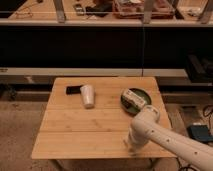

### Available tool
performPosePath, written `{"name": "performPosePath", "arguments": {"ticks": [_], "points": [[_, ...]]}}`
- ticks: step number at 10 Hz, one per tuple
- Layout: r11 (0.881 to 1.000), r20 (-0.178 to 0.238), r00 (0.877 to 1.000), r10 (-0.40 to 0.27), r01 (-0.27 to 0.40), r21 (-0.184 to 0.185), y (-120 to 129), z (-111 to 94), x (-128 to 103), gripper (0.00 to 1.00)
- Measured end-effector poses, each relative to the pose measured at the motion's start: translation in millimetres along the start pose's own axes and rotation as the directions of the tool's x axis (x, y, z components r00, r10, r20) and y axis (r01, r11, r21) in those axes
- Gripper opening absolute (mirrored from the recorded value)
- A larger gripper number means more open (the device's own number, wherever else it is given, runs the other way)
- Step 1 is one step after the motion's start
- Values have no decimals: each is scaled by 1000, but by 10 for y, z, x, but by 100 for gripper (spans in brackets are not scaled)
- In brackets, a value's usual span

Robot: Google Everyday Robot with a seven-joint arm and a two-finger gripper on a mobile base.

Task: Wipe the white sponge on the table

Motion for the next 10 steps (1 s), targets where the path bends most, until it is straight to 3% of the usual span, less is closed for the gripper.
{"name": "performPosePath", "arguments": {"ticks": [4, 6, 8, 10], "points": [[989, -8, 992, -126, 126, 73, -681, 37, -87, 0], [975, -39, 981, -188, 191, 114, -1062, 15, 20, 0], [964, -66, 971, -229, 235, 127, -1301, 24, 129, 0], [960, -81, 969, -235, 245, 137, -1490, 74, 311, 0]]}}
